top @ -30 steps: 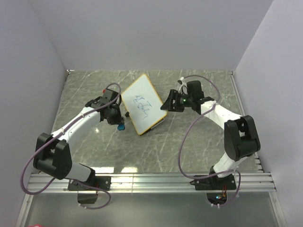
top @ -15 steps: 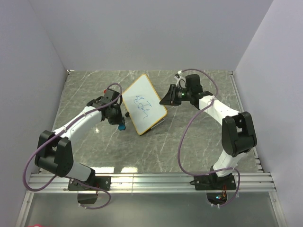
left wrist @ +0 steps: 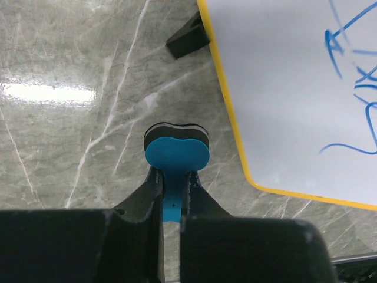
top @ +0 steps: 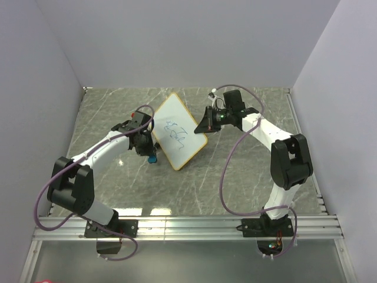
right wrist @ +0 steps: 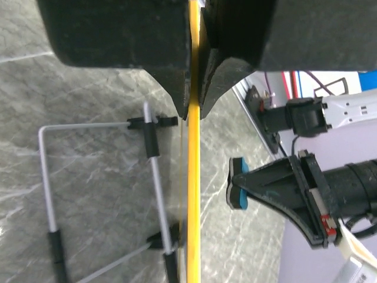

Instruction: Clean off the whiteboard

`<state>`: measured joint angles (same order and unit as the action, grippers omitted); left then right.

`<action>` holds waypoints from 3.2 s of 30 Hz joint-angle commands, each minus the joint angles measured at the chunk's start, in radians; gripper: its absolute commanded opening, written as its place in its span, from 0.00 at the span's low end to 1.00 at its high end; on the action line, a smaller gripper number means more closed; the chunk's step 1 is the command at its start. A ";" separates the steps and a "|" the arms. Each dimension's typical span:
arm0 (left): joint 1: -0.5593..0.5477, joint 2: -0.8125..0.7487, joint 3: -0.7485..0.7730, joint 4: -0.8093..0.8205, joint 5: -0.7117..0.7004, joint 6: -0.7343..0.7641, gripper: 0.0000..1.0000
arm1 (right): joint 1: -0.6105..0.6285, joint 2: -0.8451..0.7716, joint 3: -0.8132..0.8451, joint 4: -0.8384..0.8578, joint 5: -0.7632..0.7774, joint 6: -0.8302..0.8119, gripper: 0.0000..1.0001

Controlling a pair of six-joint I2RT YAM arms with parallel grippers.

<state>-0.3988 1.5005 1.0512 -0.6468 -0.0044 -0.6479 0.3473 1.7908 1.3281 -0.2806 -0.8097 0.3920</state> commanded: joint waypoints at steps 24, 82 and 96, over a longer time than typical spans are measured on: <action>-0.005 0.033 0.084 0.022 0.018 0.027 0.00 | -0.002 -0.063 0.246 -0.259 0.044 -0.139 0.00; -0.005 0.089 0.132 0.022 0.029 0.037 0.00 | 0.024 -0.038 0.224 -0.333 0.121 -0.262 0.00; -0.047 0.128 0.216 0.151 0.159 0.108 0.01 | 0.022 -0.042 0.114 -0.295 0.107 -0.188 0.00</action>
<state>-0.4168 1.6138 1.2148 -0.5804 0.0963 -0.5781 0.3538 1.7618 1.4731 -0.5934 -0.6849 0.1825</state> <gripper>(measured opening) 0.091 0.067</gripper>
